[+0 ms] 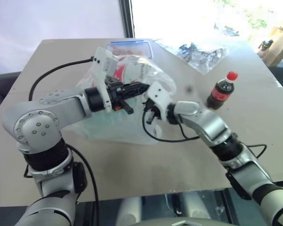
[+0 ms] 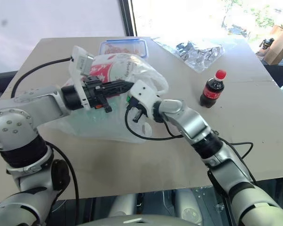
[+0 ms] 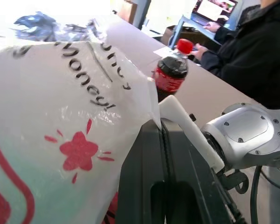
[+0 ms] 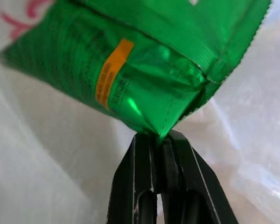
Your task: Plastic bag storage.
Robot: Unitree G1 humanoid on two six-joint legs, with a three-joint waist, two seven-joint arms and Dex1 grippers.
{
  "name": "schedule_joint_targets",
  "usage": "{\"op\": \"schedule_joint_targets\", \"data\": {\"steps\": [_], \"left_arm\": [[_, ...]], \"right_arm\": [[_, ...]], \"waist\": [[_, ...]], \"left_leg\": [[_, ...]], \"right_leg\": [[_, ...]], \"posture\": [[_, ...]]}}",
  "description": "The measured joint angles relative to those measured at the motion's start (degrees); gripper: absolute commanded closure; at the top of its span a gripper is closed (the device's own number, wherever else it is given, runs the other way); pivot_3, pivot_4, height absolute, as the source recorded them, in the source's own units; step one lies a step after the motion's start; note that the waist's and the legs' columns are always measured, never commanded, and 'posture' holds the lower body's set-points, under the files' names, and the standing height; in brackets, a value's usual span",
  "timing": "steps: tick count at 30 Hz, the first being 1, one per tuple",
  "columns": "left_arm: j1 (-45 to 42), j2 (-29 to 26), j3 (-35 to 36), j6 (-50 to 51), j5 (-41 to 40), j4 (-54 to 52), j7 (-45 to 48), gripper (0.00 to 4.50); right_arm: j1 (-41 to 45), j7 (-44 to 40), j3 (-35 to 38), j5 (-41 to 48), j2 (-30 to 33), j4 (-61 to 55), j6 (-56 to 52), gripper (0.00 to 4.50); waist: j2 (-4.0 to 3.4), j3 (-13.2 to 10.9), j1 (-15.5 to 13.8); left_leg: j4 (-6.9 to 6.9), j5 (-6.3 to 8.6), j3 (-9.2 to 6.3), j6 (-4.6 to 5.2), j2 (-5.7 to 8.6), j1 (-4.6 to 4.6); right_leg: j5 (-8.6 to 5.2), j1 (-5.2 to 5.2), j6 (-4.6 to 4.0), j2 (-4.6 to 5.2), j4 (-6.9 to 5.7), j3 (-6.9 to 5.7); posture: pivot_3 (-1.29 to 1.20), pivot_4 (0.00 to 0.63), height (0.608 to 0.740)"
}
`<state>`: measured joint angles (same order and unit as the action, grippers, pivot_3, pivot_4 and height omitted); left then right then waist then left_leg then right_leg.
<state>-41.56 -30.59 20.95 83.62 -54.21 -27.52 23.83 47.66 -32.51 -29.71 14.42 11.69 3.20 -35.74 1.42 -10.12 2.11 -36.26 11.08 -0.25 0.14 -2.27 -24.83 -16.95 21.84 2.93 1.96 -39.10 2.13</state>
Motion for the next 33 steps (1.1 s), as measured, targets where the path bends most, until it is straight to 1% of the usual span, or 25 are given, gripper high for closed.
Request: {"op": "schedule_joint_targets", "data": {"steps": [1,2,3,5,6,7,8,9,10,12,13,14,17,18,19,21,24,27,28,31,33], "left_arm": [[0.98,-0.76,0.05,-1.12,0.21,0.05,0.06,4.5],[1.62,-1.03,0.06,-1.67,0.23,0.06,0.15,4.5],[3.75,-1.82,-0.14,-3.9,0.59,-0.33,1.16,4.5],[8.62,-3.13,-0.82,-7.91,1.45,-1.14,2.9,4.5],[9.79,-3.28,-0.85,-8.68,1.93,-1.14,3.3,4.5],[10.79,-3.71,-1.18,-10.33,2.39,-1.15,3.71,4.5],[12.12,-4.4,-1.29,-12.05,2.97,-1.14,4.1,4.5],[13.23,-4.85,-1.35,-13.62,3.59,-1.11,4.61,4.5],[13.82,-5.03,-1.45,-14.47,3.88,-1.07,4.87,4.5],[14.56,-5.17,-3.71,-18.68,5.89,-0.71,6.12,4.5],[14.89,-5.21,-4.07,-19.63,6.35,-0.4,6.46,4.5],[14.66,-5.05,-5.68,-21.98,7.6,0.95,7.06,4.5],[13.35,-3.72,-7.13,-25.72,9.51,3.83,7.24,4.5],[12.85,-3.32,-7.59,-26.78,9.81,4.64,7.45,4.5],[12.19,-2.76,-8.33,-27.78,10.03,5.39,7.96,4.5],[11.16,-2.04,-9.98,-29.47,10.22,6.13,9.03,4.5],[9.57,-0.73,-11.18,-30.98,10.19,7.1,10.04,4.5],[9.03,-0.61,-12.43,-32.17,10.01,7.79,12.74,4.5],[9.0,-0.69,-12.65,-32.24,9.85,7.84,13.47,4.5],[8.81,-1.67,-12.77,-32.2,8.63,8.03,16.36,4.5],[8.52,-1.88,-12.73,-31.77,7.4,7.97,17.46,4.5]], "right_arm": [[0.81,-1.29,-0.91,-1.55,-0.85,2.9,2.84,3.74],[0.9,-1.83,-1.07,-2.51,-1.11,4.23,4.28,3.6],[0.88,-2.15,-1.13,-3.7,-1.42,5.66,5.86,3.09],[0.26,-1.74,-0.39,-5.76,-0.35,6.34,7.27,2.23],[-0.13,-1.48,0.39,-6.42,0.37,6.31,7.35,1.9],[-1.0,-0.92,1.29,-7.14,1.3,5.09,7.32,1.42],[-2.21,-0.6,2.84,-7.44,2.73,2.94,7.03,0.83],[-3.44,-0.44,4.85,-7.31,3.81,0.35,6.43,0.42],[-3.94,-0.42,6.17,-7.09,4.4,-1.4,5.75,0.42],[-7.22,-1.46,10.32,-3.76,7.6,-11.54,0.86,0.42],[-8.1,-1.96,11.68,-2.61,8.73,-14.76,-0.49,0.42],[-9.86,-2.37,15.1,0.31,10.92,-22.07,-4.44,0.42],[-12.56,-1.5,20.68,2.84,15.07,-32.7,-10.44,0.42],[-13.26,-0.55,21.73,2.91,15.76,-34.64,-12.21,0.42],[-14.0,0.88,23.17,3.09,15.74,-36.25,-14.36,0.2],[-15.1,3.81,25.77,3.62,14.7,-37.99,-17.48,0.2],[-16.06,7.24,27.27,3.75,13.82,-40.17,-20.24,0.2],[-18.9,10.63,29.14,3.75,12.94,-43.49,-22.22,0.2],[-19.19,11.27,30.55,3.78,12.98,-44.25,-23.06,0.2],[-19.22,14.67,38.58,2.89,15.77,-47.4,-27.47,0.2],[-19.36,16.44,41.15,1.69,17.05,-47.82,-29.36,0.2]], "waist": [[-0.01,0.0,0.03],[0.0,0.0,-0.04],[-0.01,0.0,-0.1],[-0.01,-0.01,-0.24],[0.0,-0.01,-0.37],[0.0,-0.01,-0.52],[0.0,-0.01,-0.72],[-0.01,-0.01,-0.92],[-0.01,-0.01,-1.03],[-0.04,-0.03,-1.53],[-0.04,-0.03,-1.59],[-0.05,-0.04,-1.71],[-0.04,-0.03,-1.61],[-0.04,-0.03,-1.55],[-0.04,-0.03,-1.45],[-0.04,-0.03,-1.21],[-0.05,-0.03,-1.24],[-0.05,-0.04,-1.34],[-0.05,-0.04,-1.36],[-0.05,-0.04,-1.54],[-0.05,-0.04,-1.53]], "left_leg": [[0.01,0.0,0.01,-0.01,0.0,-0.01],[0.01,-0.03,0.0,-0.05,0.0,-0.01],[0.02,-0.12,0.0,-0.21,0.0,-0.03],[0.04,-0.14,0.0,-0.25,0.0,-0.07],[0.03,-0.13,-0.01,-0.25,0.0,-0.08],[0.04,-0.13,-0.04,-0.25,0.0,-0.11],[0.04,-0.13,-0.03,-0.25,0.0,-0.1],[0.06,-0.13,-0.03,-0.25,0.0,-0.1],[0.06,-0.12,-0.03,-0.24,-0.01,-0.09],[0.1,-0.01,-0.05,-0.05,-0.01,-0.1],[0.11,0.0,-0.05,-0.03,-0.01,-0.1],[0.1,0.01,-0.07,-0.01,0.0,-0.13],[0.1,0.02,-0.06,0.01,0.01,-0.08],[0.09,0.02,-0.06,0.02,0.01,-0.05],[0.09,0.02,-0.04,0.02,0.01,-0.03],[0.09,0.02,-0.01,0.02,0.0,-0.02],[0.09,0.02,0.01,0.02,0.0,-0.03],[0.09,0.02,0.03,0.02,0.0,-0.1],[0.09,0.02,0.03,0.02,0.01,-0.13],[0.04,0.02,0.02,0.02,0.02,-0.16],[0.04,0.02,0.02,0.02,0.02,-0.14]], "right_leg": [[0.0,0.0,0.0,0.0,0.02,0.01],[0.0,0.0,0.0,0.01,0.03,0.0],[0.0,-0.01,0.0,0.03,0.1,-0.01],[0.0,0.0,-0.01,0.07,0.12,-0.02],[0.01,0.0,-0.01,0.07,0.13,-0.02],[0.01,0.0,-0.01,0.08,0.15,-0.05],[0.01,0.0,-0.01,0.09,0.14,-0.05],[0.0,0.01,-0.02,0.08,0.14,-0.05],[0.0,0.0,-0.02,0.08,0.13,-0.05],[0.0,0.0,-0.02,0.1,0.16,-0.09],[0.0,-0.01,-0.02,0.11,0.17,-0.09],[0.0,-0.01,-0.02,0.12,0.19,-0.12],[0.0,-0.05,-0.02,0.12,0.17,-0.12],[0.0,-0.07,-0.02,0.1,0.16,-0.13],[0.0,-0.07,-0.02,0.09,0.15,-0.11],[0.0,-0.07,-0.02,0.05,0.12,-0.05],[0.0,-0.05,-0.02,0.04,0.12,-0.04],[0.0,-0.03,-0.01,0.05,0.18,-0.02],[0.0,-0.01,-0.01,0.06,0.2,-0.03],[0.0,-0.02,-0.01,0.08,0.21,-0.07],[0.0,-0.02,-0.01,0.08,0.19,-0.09]], "posture": [[0.0,0.15,0.74],[0.0,0.15,0.74],[0.0,0.15,0.74],[0.0,0.15,0.74],[0.0,0.15,0.74],[0.0,0.15,0.74],[0.0,0.15,0.74],[0.0,0.15,0.74],[0.0,0.15,0.74],[0.0,0.15,0.74],[0.0,0.15,0.74],[0.0,0.15,0.74],[0.0,0.15,0.74],[0.0,0.15,0.74],[0.0,0.15,0.74],[0.0,0.15,0.74],[0.0,0.15,0.74],[0.0,0.15,0.74],[0.0,0.15,0.74],[0.0,0.15,0.74],[0.0,0.15,0.74]]}}
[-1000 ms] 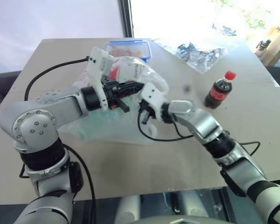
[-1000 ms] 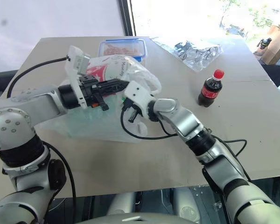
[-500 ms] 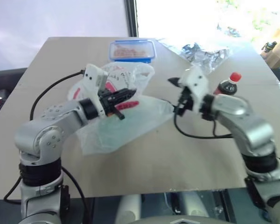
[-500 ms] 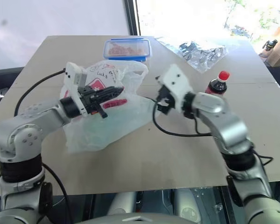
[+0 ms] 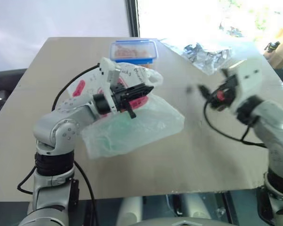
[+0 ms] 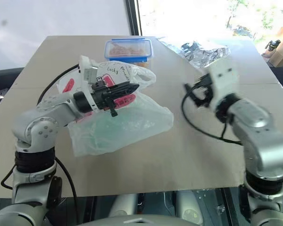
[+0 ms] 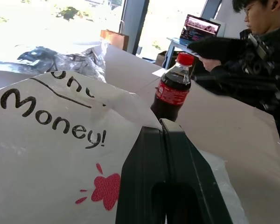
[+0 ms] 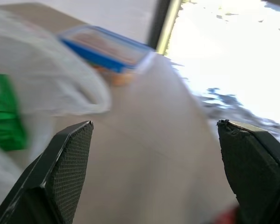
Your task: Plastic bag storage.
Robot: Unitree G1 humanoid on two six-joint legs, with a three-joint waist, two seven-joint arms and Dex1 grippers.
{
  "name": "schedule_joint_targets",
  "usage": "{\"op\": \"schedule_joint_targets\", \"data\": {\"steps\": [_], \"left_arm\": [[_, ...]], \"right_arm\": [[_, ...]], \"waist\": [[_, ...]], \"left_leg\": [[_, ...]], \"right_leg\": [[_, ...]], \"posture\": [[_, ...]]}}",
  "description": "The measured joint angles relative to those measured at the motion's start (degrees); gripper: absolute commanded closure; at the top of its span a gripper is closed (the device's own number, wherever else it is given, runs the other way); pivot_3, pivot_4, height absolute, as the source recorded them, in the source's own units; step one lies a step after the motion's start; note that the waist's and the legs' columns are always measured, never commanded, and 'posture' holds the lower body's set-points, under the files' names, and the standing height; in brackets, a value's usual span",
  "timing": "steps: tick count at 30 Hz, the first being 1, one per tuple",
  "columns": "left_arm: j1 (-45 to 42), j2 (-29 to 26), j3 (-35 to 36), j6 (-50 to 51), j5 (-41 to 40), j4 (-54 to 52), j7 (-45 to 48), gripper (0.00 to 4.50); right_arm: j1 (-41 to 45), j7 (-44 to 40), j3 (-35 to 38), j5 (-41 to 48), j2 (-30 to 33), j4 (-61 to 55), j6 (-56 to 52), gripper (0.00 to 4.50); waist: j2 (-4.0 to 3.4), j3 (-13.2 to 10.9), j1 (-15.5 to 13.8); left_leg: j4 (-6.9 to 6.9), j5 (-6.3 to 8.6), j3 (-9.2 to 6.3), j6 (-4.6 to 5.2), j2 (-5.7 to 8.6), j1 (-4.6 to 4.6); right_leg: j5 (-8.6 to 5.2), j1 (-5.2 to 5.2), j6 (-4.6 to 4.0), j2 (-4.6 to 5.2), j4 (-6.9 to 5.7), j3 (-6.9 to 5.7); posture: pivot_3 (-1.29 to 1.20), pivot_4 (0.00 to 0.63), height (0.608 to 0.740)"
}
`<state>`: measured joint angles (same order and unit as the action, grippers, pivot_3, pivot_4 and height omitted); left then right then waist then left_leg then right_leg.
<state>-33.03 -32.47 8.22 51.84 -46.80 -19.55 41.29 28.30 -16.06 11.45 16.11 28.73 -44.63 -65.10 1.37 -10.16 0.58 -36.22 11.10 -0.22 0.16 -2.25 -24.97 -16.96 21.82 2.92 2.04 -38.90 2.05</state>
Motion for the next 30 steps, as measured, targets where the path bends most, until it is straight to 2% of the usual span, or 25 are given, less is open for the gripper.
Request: {"op": "schedule_joint_targets", "data": {"steps": [2,8,17,25,29,30], "left_arm": [[-0.4,0.0,-0.08,0.17,-1.08,-0.09,1.15,4.5],[-1.06,0.04,-1.0,-0.08,-0.36,0.11,0.3,4.5],[-0.94,0.02,-0.79,0.07,-0.61,-0.17,-2.33,4.5],[-0.31,-0.55,0.05,0.21,-0.85,-2.54,-4.39,4.5],[0.91,-1.15,0.52,0.23,-1.34,-3.19,-5.08,4.5],[1.05,-1.18,0.56,0.23,-1.49,-3.34,-5.19,4.5]], "right_arm": [[-1.0,2.65,1.97,-1.56,0.03,-0.01,-2.04,0.2],[-3.48,9.56,3.23,-4.78,-7.03,5.11,-2.99,0.2],[-3.38,12.13,0.66,-7.54,-11.03,19.49,7.16,0.2],[-0.63,12.55,0.17,-8.38,-11.91,31.71,17.25,0.2],[0.38,11.53,0.0,-8.34,-11.93,36.94,23.01,1.27],[0.39,11.41,0.0,-8.34,-11.93,37.35,23.65,1.36]], "waist": [[0.0,0.0,0.11],[-0.03,-0.01,0.35],[-0.05,-0.02,0.34],[-0.06,-0.03,0.3],[-0.06,-0.03,0.23],[-0.06,-0.02,0.21]], "left_leg": [[0.0,0.0,0.05,0.0,-0.02,0.04],[0.02,0.0,0.11,0.01,-0.04,0.09],[0.02,0.0,0.16,0.01,-0.03,0.09],[0.02,0.0,0.17,0.0,-0.03,0.09],[0.02,0.0,0.17,0.0,-0.03,0.09],[0.02,0.0,0.17,0.0,-0.03,0.09]], "right_leg": [[0.0,-0.02,-0.01,-0.04,-0.03,-0.01],[0.0,0.0,0.0,-0.08,-0.04,0.16],[0.0,0.01,0.0,-0.08,-0.05,0.16],[0.0,0.0,0.0,-0.07,-0.05,0.15],[0.0,-0.01,0.0,-0.07,-0.05,0.15],[0.0,-0.02,0.0,-0.07,-0.05,0.14]], "posture": [[0.0,0.15,0.74],[0.0,0.15,0.74],[0.0,0.15,0.74],[0.0,0.15,0.74],[0.0,0.15,0.74],[0.0,0.15,0.74]]}}
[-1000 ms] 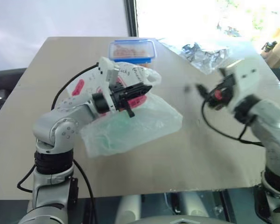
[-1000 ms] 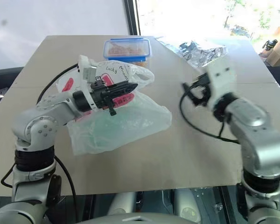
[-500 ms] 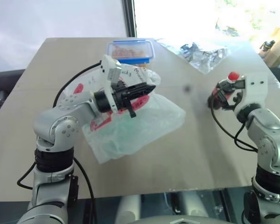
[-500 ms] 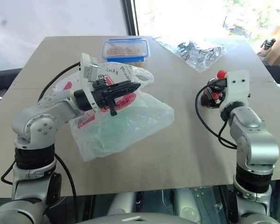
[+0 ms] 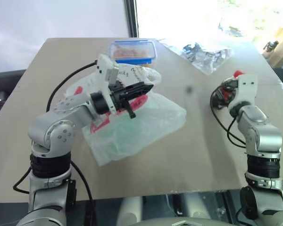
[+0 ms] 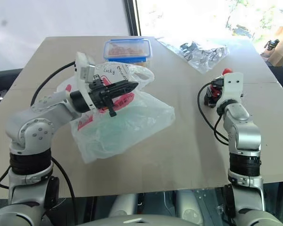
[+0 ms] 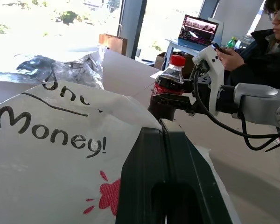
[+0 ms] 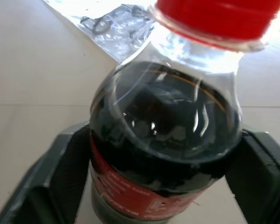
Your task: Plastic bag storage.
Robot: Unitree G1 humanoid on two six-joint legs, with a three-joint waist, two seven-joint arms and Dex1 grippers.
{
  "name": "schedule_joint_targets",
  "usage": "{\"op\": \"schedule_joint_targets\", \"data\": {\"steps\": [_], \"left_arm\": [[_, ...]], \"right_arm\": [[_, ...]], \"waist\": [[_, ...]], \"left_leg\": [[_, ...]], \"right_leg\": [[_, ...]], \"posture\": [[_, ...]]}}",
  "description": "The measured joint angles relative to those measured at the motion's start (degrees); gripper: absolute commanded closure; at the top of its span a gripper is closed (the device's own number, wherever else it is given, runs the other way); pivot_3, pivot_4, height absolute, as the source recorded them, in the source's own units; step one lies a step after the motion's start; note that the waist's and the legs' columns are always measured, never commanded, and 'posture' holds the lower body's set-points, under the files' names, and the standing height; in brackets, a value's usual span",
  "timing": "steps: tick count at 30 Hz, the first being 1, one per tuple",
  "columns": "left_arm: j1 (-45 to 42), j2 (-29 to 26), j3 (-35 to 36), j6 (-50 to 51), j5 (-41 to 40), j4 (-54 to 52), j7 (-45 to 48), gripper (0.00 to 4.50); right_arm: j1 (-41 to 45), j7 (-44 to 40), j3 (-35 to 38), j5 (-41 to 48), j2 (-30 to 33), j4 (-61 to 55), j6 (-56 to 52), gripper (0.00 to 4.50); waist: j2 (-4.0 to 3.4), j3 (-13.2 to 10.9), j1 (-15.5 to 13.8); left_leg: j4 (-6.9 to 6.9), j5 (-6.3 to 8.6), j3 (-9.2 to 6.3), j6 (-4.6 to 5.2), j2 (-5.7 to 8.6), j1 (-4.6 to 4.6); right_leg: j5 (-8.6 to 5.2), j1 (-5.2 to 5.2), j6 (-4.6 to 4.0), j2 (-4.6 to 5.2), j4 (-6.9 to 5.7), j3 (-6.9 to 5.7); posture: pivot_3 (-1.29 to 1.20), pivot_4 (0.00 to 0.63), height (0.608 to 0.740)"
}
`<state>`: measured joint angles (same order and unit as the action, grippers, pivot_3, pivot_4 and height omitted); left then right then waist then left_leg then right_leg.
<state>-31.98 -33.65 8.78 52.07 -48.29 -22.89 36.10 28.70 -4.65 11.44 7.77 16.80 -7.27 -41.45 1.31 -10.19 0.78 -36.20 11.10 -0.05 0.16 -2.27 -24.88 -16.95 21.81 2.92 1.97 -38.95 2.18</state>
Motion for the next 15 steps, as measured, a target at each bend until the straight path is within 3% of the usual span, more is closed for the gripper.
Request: {"op": "schedule_joint_targets", "data": {"steps": [9,14,15], "left_arm": [[0.85,0.71,1.14,-2.01,-0.26,-0.25,-1.28,4.5],[-0.15,1.87,1.25,-5.24,0.11,1.51,0.12,4.5],[-2.87,2.56,1.24,-5.56,-0.33,4.9,1.76,4.5]], "right_arm": [[-1.93,-4.4,-1.55,0.1,1.7,0.74,5.28,1.37],[-2.85,-10.03,-2.87,5.05,1.62,-6.05,4.79,1.37],[-2.21,-12.01,-4.31,7.91,-1.05,-8.85,4.12,1.37]], "waist": [[-0.02,-0.01,0.06],[-0.18,-0.11,0.21],[-0.18,-0.11,0.23]], "left_leg": [[0.0,0.0,-0.01,0.0,-0.01,0.0],[0.01,0.0,-0.03,0.0,-0.02,0.0],[0.01,0.0,-0.01,0.0,-0.04,0.0]], "right_leg": [[0.0,0.01,0.0,0.0,0.01,0.03],[0.0,0.04,0.0,-0.03,-0.02,0.06],[0.0,0.03,0.0,-0.07,-0.03,-0.01]], "posture": [[0.0,0.15,0.74],[0.0,0.15,0.74],[0.0,0.15,0.74]]}}
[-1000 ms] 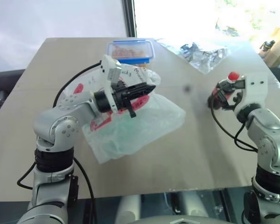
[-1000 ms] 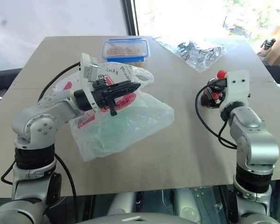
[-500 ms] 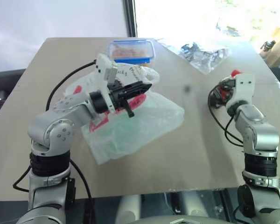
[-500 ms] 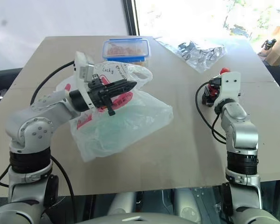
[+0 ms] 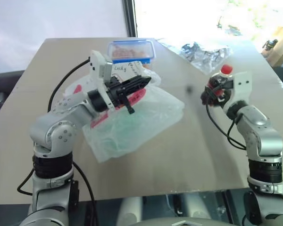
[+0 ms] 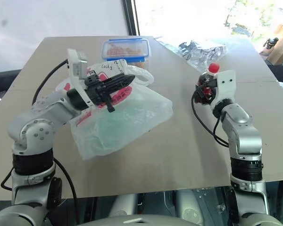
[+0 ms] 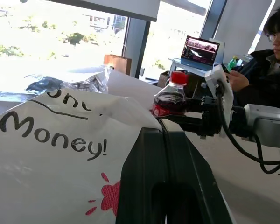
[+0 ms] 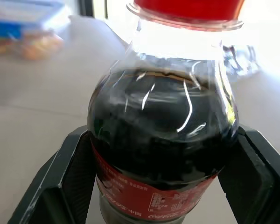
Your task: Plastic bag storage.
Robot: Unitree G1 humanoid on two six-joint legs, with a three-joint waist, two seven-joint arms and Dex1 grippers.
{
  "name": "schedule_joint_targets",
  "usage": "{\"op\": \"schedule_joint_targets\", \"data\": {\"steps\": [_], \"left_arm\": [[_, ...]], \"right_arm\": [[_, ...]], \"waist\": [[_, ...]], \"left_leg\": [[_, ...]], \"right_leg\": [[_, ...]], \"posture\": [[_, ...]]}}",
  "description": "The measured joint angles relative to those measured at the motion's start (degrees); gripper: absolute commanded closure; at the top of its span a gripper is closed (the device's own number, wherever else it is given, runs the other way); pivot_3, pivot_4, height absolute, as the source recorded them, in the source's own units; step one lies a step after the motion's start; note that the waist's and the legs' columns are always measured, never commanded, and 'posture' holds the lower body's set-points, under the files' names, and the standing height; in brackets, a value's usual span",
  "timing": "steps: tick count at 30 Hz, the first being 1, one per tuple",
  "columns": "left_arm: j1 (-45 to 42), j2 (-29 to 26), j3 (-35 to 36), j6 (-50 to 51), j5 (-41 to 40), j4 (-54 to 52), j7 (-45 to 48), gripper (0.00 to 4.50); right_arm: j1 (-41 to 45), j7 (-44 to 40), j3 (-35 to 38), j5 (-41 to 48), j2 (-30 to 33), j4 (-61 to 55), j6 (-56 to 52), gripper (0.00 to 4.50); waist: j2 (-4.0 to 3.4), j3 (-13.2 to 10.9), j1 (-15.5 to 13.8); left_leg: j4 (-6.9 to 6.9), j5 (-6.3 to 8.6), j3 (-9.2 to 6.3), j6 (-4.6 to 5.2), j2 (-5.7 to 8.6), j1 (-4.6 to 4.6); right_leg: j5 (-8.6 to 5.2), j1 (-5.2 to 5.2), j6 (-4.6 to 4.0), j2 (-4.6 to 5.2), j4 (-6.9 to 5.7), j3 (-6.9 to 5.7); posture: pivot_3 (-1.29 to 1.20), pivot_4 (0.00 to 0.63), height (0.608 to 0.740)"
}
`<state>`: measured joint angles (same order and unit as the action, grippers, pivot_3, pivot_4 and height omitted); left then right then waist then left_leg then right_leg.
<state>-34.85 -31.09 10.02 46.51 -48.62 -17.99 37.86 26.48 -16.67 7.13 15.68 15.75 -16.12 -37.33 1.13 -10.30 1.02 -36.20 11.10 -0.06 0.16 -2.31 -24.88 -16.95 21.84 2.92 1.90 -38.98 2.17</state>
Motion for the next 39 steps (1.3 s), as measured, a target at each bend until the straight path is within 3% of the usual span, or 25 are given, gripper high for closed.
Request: {"op": "schedule_joint_targets", "data": {"steps": [5,10,16,25,28,33,39], "left_arm": [[-5.03,1.05,-1.95,-1.73,0.29,5.37,4.15,4.5],[-13.25,2.5,-3.36,-3.31,2.75,15.44,6.79,4.5],[-19.98,1.67,-3.47,-3.47,3.39,20.08,12.35,4.5],[-12.56,-3.59,0.89,2.78,-1.89,15.28,14.66,4.5],[-8.21,-7.05,3.23,5.73,-3.52,10.5,12.98,4.5],[-4.34,-7.92,6.55,10.53,-8.05,5.83,7.39,4.5],[0.99,-10.91,10.26,15.74,-18.31,-2.69,4.4,4.5]], "right_arm": [[-1.88,-9.79,-11.53,6.61,-2.6,-4.25,-0.52,1.37],[-2.09,-13.48,-11.01,15.07,-2.23,-9.86,-4.18,1.37],[0.13,-14.17,-11.1,19.18,-1.14,-12.61,-6.39,1.37],[5.46,-8.08,-15.67,11.38,-9.18,3.02,-2.66,1.37],[5.77,-12.33,-18.92,11.2,-9.01,4.33,-1.98,1.37],[8.2,-19.46,-24.49,11.16,-8.71,8.65,-2.19,1.37],[18.43,-20.47,-25.0,7.48,-12.69,23.96,-2.06,1.37]], "waist": [[-0.01,-0.01,-0.25],[0.07,-0.09,-1.03],[0.04,-0.09,-0.02],[0.0,-0.13,1.03],[0.0,-0.13,1.12],[0.01,-0.12,1.06],[0.03,-0.13,1.25]], "left_leg": [[-0.02,0.0,-0.03,0.0,0.03,-0.1],[-0.25,0.0,-0.27,0.01,0.09,-0.4],[-0.23,-0.01,-0.3,0.0,0.08,-0.4],[-0.2,-0.02,-0.33,-0.02,0.04,-0.54],[-0.23,-0.17,-0.45,-0.27,0.05,-0.9],[-0.23,-0.17,-0.44,-0.26,0.04,-0.9],[-0.33,-0.16,-0.46,-0.23,0.05,-0.83]], "right_leg": [[0.0,0.0,0.0,0.04,0.09,-0.05],[0.0,0.01,0.01,0.1,0.08,-0.57],[0.0,0.01,0.0,0.08,0.05,-0.58],[0.0,0.19,0.0,0.08,0.03,-0.57],[0.01,0.59,0.0,0.11,-0.02,-0.46],[0.01,0.6,0.0,0.11,-0.1,-0.52],[0.0,0.79,-0.01,0.09,-0.64,-0.44]], "posture": [[0.0,0.15,0.74],[0.0,0.15,0.74],[0.0,0.15,0.74],[0.0,0.15,0.74],[0.0,0.15,0.74],[0.0,0.15,0.74],[0.0,0.15,0.74]]}}
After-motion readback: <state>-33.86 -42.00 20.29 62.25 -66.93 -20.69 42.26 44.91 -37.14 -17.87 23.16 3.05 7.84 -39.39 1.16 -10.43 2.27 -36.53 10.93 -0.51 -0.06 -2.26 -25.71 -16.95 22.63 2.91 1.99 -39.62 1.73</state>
